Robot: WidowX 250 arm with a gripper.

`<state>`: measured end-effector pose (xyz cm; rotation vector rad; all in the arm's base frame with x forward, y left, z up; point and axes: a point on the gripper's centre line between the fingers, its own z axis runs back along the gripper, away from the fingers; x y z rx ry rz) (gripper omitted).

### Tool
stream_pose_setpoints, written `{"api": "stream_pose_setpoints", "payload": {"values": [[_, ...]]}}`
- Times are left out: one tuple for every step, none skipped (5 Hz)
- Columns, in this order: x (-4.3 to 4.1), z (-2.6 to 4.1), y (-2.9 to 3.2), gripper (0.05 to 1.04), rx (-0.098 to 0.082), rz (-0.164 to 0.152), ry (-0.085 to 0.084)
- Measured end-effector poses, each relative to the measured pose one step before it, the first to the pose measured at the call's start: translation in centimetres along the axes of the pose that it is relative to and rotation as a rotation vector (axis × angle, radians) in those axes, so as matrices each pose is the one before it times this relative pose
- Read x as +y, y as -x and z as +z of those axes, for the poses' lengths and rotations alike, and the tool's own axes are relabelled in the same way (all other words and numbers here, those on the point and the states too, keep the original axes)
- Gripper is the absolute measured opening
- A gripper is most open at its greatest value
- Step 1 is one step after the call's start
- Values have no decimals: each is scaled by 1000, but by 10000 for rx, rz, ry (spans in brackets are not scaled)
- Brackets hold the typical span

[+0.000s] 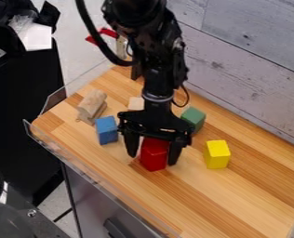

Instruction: Move the red hexagon on the left side of the table

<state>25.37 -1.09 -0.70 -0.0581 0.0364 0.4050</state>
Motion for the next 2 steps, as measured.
{"api": "stream_pose_setpoints", "payload": {"values": [[75, 814, 194, 1000, -269, 172, 62], [-320, 2401, 215, 1000, -828, -110, 339]]}}
